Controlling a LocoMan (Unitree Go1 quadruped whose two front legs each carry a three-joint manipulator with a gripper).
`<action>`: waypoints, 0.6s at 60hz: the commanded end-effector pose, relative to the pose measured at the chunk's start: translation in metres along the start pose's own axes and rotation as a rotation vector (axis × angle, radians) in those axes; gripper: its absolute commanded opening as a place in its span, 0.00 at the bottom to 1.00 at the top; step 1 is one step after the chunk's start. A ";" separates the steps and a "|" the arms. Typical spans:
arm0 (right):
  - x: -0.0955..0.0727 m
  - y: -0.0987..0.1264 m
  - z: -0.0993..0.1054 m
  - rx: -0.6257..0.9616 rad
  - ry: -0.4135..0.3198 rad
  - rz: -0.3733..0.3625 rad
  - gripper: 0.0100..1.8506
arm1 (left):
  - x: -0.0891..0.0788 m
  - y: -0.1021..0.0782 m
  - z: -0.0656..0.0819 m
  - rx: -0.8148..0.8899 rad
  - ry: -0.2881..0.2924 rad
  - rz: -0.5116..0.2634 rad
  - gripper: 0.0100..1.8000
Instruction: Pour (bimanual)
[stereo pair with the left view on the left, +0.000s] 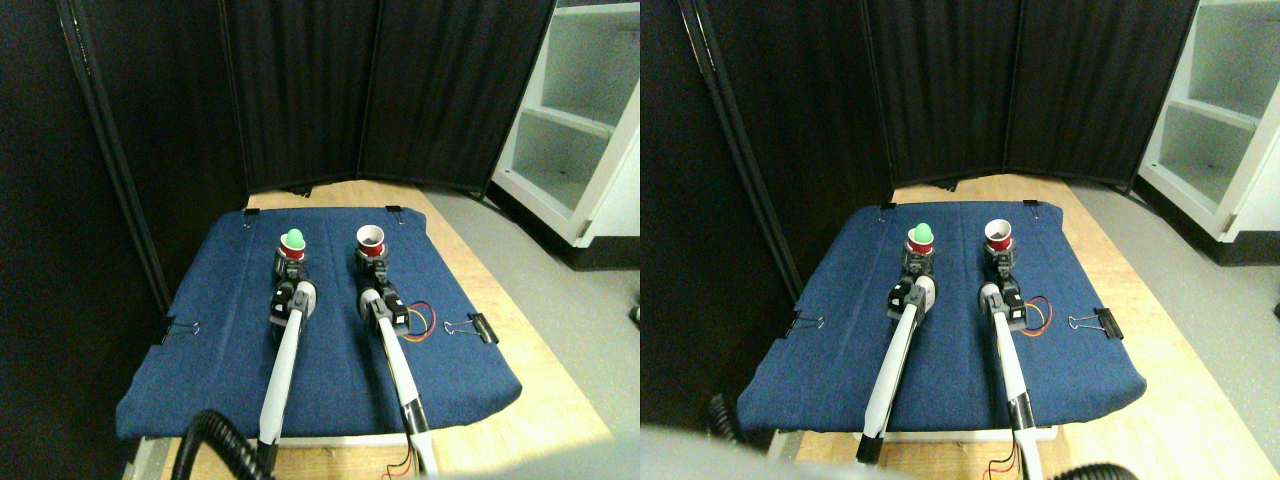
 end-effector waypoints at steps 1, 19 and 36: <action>0.003 -0.002 0.001 0.027 -0.006 0.017 0.17 | 0.002 -0.005 0.000 -0.028 -0.028 -0.034 0.18; 0.005 -0.011 0.000 -0.001 -0.025 -0.010 0.17 | 0.012 -0.004 0.004 -0.035 -0.039 -0.037 0.18; 0.012 -0.012 0.000 0.000 -0.037 -0.018 0.17 | 0.024 0.001 0.007 -0.066 -0.053 -0.029 0.18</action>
